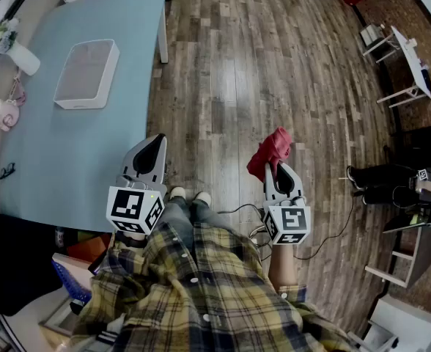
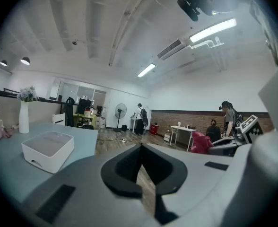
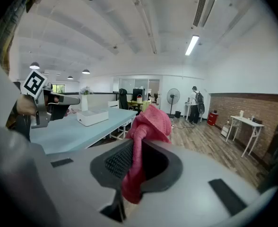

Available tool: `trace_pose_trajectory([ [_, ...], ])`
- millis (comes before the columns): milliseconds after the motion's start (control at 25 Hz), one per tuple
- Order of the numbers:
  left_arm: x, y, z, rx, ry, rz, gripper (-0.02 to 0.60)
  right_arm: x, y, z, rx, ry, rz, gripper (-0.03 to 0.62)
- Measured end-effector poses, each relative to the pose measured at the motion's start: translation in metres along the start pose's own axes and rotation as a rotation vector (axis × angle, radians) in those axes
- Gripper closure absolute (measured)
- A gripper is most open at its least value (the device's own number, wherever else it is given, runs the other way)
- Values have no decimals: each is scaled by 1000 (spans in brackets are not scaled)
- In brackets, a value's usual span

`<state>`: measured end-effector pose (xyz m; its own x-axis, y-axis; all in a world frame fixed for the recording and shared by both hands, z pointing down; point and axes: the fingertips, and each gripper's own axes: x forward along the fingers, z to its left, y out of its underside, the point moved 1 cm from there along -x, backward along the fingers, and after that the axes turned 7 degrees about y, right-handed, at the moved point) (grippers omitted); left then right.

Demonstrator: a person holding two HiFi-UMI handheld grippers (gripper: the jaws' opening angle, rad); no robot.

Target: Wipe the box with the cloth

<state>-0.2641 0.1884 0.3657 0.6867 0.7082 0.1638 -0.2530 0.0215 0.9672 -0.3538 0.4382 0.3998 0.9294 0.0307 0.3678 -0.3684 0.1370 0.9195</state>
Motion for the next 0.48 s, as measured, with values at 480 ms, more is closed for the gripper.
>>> trace_pose_trajectory([
  [480,24,-10,-19,37,-28,-26,588,-1,12,-37,39,-24,-44,548],
])
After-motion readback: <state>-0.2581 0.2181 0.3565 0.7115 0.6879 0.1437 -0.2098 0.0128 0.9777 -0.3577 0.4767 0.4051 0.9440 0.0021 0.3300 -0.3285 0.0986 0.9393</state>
